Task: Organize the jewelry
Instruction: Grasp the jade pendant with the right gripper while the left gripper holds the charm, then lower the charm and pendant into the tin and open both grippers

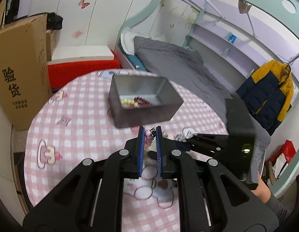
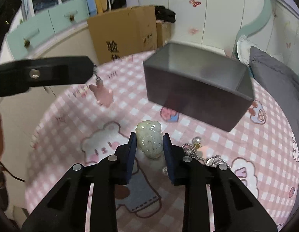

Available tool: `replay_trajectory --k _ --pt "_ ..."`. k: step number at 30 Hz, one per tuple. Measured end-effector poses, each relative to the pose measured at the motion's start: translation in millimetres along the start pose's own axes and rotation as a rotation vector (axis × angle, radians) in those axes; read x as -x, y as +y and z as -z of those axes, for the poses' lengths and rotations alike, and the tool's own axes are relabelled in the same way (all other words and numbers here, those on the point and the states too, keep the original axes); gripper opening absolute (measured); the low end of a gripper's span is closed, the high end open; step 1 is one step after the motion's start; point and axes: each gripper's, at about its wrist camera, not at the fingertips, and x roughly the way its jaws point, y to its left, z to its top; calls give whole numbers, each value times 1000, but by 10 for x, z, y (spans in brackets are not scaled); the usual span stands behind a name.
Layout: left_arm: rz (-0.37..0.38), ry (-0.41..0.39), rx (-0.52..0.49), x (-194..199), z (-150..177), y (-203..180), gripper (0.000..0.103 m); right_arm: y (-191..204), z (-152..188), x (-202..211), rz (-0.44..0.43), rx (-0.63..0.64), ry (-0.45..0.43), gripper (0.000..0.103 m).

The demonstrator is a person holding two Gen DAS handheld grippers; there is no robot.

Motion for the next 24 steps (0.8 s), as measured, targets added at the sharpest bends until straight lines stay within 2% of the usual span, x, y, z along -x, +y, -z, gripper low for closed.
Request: replay_trajectory --k 6,11,16,24 --pt "17 -27 2 -74 -299 -36 12 -170 -238 397 -47 -62 -93 26" --pt "37 10 15 -329 -478 -22 12 -366 -488 495 -19 -93 -134 26" --pt "31 51 26 -612 -533 23 12 -500 -661 320 9 -100 -108 26" --pt "-14 103 36 -941 -536 145 12 -626 -688 32 0 -101 -54 26"
